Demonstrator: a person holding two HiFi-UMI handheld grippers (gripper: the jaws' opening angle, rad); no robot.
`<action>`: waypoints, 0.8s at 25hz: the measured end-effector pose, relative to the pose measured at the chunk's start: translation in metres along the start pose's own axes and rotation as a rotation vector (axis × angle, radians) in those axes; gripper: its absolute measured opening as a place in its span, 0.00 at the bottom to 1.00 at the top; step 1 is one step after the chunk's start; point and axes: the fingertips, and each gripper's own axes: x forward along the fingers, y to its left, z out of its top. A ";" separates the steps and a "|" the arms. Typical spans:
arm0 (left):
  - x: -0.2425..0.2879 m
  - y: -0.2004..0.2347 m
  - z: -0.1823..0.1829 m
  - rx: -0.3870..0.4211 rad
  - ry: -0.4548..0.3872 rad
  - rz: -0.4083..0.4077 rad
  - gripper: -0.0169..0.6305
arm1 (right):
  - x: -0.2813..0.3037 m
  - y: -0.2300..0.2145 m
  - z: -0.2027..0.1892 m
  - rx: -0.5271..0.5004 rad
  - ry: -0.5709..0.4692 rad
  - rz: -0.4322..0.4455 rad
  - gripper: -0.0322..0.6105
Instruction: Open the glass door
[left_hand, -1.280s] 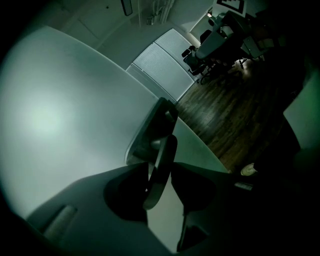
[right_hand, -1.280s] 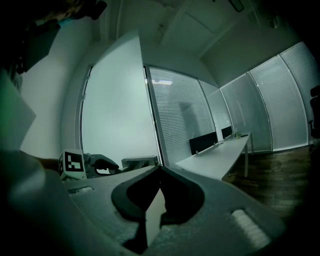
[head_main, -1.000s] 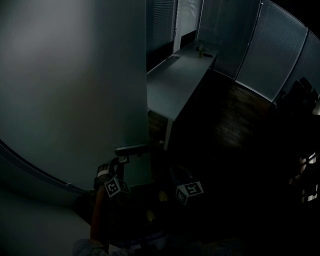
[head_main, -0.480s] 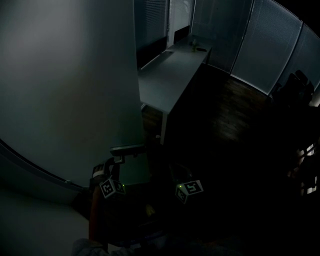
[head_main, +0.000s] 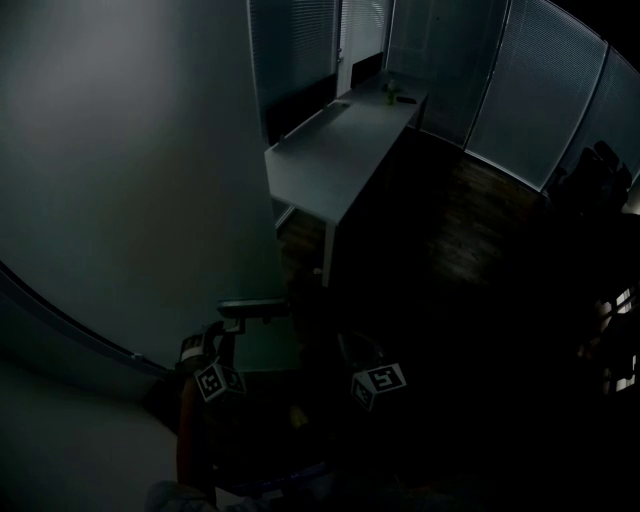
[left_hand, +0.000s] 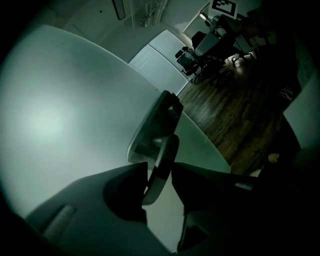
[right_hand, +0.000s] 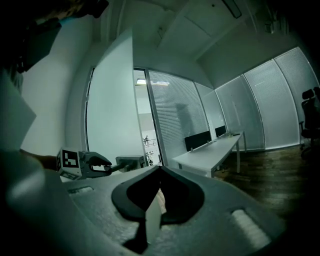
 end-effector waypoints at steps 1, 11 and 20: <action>-0.001 0.001 0.000 0.002 0.006 0.004 0.26 | -0.001 0.001 0.001 0.002 0.000 0.005 0.05; -0.042 -0.031 -0.015 -0.030 0.065 0.063 0.26 | -0.054 0.026 -0.024 0.001 -0.001 0.028 0.05; -0.070 -0.044 -0.022 -0.029 0.077 0.085 0.26 | -0.083 0.036 -0.028 -0.015 -0.009 0.039 0.05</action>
